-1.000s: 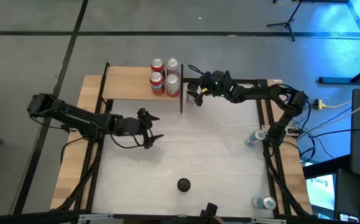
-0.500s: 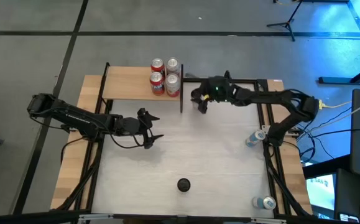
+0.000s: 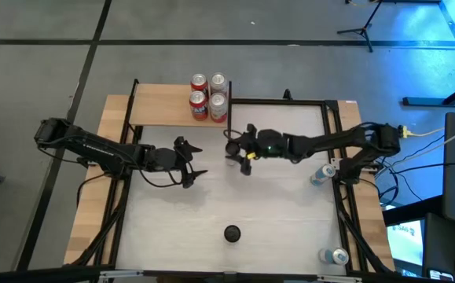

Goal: Place canned beverage on shelf
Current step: Put the top white soda can on the shelf

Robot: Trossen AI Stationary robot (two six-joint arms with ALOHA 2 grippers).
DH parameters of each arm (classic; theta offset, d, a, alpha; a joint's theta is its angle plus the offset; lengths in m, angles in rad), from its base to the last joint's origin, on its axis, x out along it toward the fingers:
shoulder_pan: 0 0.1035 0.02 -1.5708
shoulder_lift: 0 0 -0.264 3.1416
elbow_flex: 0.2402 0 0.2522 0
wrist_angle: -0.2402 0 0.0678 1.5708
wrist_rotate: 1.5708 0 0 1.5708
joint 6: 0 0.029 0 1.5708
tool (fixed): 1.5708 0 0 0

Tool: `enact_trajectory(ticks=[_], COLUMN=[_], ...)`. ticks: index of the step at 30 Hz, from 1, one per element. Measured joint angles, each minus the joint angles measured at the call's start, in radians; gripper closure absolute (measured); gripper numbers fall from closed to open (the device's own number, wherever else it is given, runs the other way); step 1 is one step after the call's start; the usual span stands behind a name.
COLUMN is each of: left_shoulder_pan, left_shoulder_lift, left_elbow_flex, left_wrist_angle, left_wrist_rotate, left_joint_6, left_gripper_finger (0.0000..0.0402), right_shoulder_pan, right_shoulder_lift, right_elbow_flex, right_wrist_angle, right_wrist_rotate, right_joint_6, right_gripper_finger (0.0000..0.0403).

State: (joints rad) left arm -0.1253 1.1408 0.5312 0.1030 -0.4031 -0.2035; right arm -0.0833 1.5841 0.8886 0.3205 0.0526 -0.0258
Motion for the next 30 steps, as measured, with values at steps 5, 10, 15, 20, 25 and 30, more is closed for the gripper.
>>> enact_trajectory(ticks=[5, 10, 15, 20, 25, 30], left_shoulder_pan=[0.0, 0.0, -0.003, -0.019, -0.02, -0.02], left_shoulder_lift=[0.0, 0.0, 0.0, 0.028, 0.082, 0.126], left_elbow_flex=[0.0, 0.0, 0.0, 0.0, 0.0, 0.0], left_wrist_angle=[0.006, 0.005, 0.005, 0.027, 0.069, 0.111], left_wrist_rotate=[0.001, 0.001, 0.002, 0.002, 0.002, 0.004], left_joint_6=[-0.01, -0.026, -0.031, -0.031, -0.026, -0.003], left_gripper_finger=[0.001, 0.001, 0.001, 0.001, 0.001, 0.001], right_shoulder_pan=[0.027, 0.024, 0.024, 0.024, 0.024, 0.025], right_shoulder_lift=[0.07, 0.116, 0.151, 0.168, 0.167, 0.166], right_elbow_flex=[0.002, 0.011, 0.039, 0.048, 0.049, 0.05], right_wrist_angle=[0.123, 0.166, 0.159, 0.146, 0.186, 0.202], right_wrist_rotate=[0.032, 0.035, 0.022, 0.011, -0.012, -0.019], right_joint_6=[0.001, 0.003, 0.003, 0.0, -0.005, -0.011], right_gripper_finger=[0.0162, 0.0162, 0.016, 0.0129, 0.0093, 0.0066])
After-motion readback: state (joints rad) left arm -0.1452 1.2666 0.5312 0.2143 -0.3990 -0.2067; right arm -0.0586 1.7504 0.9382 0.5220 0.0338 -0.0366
